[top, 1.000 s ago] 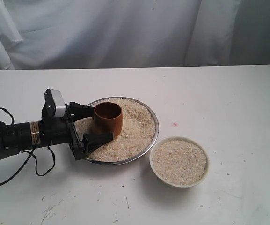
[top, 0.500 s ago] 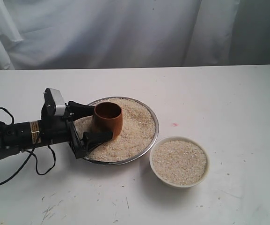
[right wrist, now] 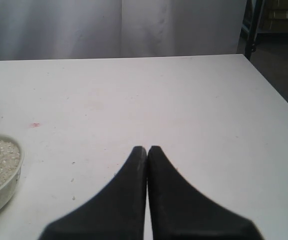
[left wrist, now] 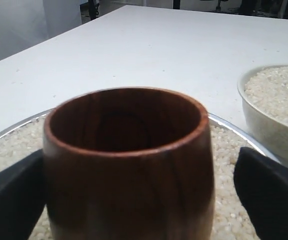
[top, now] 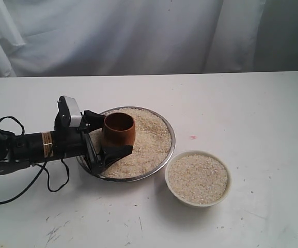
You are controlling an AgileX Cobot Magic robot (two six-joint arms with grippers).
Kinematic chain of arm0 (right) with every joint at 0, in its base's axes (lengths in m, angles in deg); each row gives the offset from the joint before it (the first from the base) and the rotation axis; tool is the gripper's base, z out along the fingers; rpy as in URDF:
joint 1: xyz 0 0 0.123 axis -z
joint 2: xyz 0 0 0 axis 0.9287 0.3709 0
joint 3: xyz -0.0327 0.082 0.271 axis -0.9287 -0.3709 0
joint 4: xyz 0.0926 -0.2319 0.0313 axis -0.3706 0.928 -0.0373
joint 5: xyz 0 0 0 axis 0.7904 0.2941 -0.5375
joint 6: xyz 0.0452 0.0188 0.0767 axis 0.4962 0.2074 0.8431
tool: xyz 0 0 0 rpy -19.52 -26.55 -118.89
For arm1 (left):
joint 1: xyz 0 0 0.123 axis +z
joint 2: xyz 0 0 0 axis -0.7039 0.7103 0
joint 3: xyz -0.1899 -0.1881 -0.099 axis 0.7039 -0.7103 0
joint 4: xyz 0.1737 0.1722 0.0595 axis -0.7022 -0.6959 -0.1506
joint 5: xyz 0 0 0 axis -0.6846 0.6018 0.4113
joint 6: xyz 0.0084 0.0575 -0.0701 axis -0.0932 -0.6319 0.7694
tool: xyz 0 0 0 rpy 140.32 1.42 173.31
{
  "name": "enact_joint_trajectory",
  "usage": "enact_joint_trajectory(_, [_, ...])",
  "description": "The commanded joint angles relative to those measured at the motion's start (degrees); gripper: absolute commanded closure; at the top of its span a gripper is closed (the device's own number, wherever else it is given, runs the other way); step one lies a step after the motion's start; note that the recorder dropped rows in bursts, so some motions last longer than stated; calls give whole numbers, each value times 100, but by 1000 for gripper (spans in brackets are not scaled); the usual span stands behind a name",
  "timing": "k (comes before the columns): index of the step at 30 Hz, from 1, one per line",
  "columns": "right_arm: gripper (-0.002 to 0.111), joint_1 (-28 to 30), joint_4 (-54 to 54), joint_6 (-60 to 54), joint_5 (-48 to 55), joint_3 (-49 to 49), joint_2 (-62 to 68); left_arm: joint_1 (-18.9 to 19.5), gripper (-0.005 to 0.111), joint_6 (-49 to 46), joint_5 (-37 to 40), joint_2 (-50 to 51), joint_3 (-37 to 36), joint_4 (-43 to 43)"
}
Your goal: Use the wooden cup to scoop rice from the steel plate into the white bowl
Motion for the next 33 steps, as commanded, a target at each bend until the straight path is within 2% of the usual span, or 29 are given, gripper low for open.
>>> enact_joint_trajectory(1, [108,-4,-4,2,-22,-20,19,-30,16,45,-4,41,27,136])
enact_joint_trajectory(8, [108,-4,-4,2,-22,-20,19,-30,16,211,-427,457,262,20])
enact_joint_trajectory(33, [108,-4,-4,2,-22,-20,19,-193,16,-17,-432,535,292,533])
